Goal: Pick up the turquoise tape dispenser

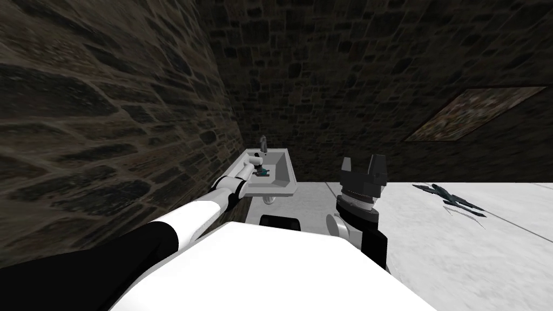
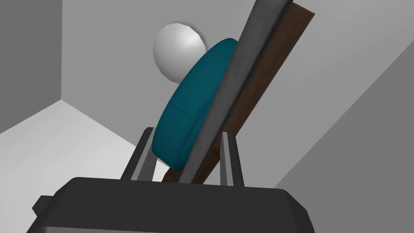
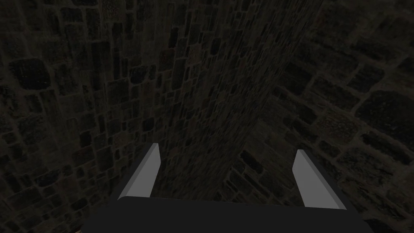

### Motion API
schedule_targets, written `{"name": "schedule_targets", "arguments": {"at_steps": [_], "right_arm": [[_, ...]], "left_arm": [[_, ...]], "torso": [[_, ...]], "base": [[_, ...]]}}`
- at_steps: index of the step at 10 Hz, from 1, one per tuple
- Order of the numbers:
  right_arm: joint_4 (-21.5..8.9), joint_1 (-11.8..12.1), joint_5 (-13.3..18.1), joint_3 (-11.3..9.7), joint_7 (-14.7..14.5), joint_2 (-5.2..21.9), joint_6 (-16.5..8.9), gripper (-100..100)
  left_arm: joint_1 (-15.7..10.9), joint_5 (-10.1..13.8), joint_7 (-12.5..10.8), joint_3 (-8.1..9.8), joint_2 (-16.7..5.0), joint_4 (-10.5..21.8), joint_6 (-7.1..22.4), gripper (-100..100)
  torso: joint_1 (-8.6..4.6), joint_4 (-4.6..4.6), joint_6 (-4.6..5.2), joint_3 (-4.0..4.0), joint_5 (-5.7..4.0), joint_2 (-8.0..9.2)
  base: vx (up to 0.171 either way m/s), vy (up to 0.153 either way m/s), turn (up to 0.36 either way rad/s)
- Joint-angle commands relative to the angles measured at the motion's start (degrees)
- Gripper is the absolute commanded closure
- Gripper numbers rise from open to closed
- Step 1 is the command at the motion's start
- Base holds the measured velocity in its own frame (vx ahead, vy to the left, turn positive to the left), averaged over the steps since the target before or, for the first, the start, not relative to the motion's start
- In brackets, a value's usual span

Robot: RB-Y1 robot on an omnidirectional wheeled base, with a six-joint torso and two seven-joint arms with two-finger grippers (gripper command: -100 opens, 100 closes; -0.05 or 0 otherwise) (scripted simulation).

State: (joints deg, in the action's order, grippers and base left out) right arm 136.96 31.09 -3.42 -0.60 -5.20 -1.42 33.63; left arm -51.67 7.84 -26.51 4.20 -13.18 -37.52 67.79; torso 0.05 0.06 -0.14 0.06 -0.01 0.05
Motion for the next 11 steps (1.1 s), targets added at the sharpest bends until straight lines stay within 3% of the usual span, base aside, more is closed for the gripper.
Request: {"name": "schedule_targets", "arguments": {"at_steps": [1, 4, 5, 7, 8, 10, 11], "right_arm": [[0.00, 0.00, 0.00, 0.00, 0.00, 0.00, 0.00, 0], [0.00, 0.00, 0.00, 0.00, 0.00, 0.00, 0.00, 0], [0.00, 0.00, 0.00, 0.00, 0.00, 0.00, 0.00, 0], [0.00, -0.01, 0.00, -0.01, 0.00, 0.00, 0.00, 0], [0.00, -0.01, 0.00, -0.01, 0.00, 0.00, 0.00, 0], [0.00, -0.01, 0.00, -0.01, 0.00, 0.00, 0.00, 0], [0.00, -0.01, 0.00, -0.01, 0.00, 0.00, 0.00, 0]], "left_arm": [[-2.19, -2.70, 1.30, 2.38, 2.22, 2.31, -0.44, 100], [-7.13, -7.80, 3.51, 6.76, 6.62, 8.06, -2.03, 100], [-6.93, -7.82, 3.51, 6.76, 6.62, 6.10, -2.03, 100], [-7.13, -7.82, 3.51, 6.76, 6.62, 8.06, -2.03, 100], [-8.78, -9.53, 4.25, 8.22, 8.08, 9.98, -2.56, 100], [-8.12, -9.36, 4.12, 7.96, 8.02, 8.51, -1.78, 100], [-8.16, -9.41, 4.14, 7.99, 8.07, 8.67, -1.86, 0]], "torso": [[0.00, 0.00, 0.00, 0.00, 0.00, 0.00], [-0.02, -0.02, 0.05, -0.01, 0.00, 0.00], [-0.02, 0.01, 0.03, 0.02, -0.01, 0.03], [-0.10, 0.03, 0.13, 0.04, -0.04, 0.05], [-0.10, 0.00, 0.10, 0.03, -0.03, 0.06], [-0.07, 0.01, 0.08, 0.04, -0.03, 0.07], [-0.07, 0.02, 0.09, 0.04, -0.03, 0.07]], "base": [[0.009, 0.009, 0.228], [0.009, 0.012, 0.193], [0.003, 0.003, 0.059], [0.003, 0.002, -0.028], [0.002, 0.004, 0.127], [0.002, 0.001, 0.048], [0.000, 0.000, 0.000]]}}
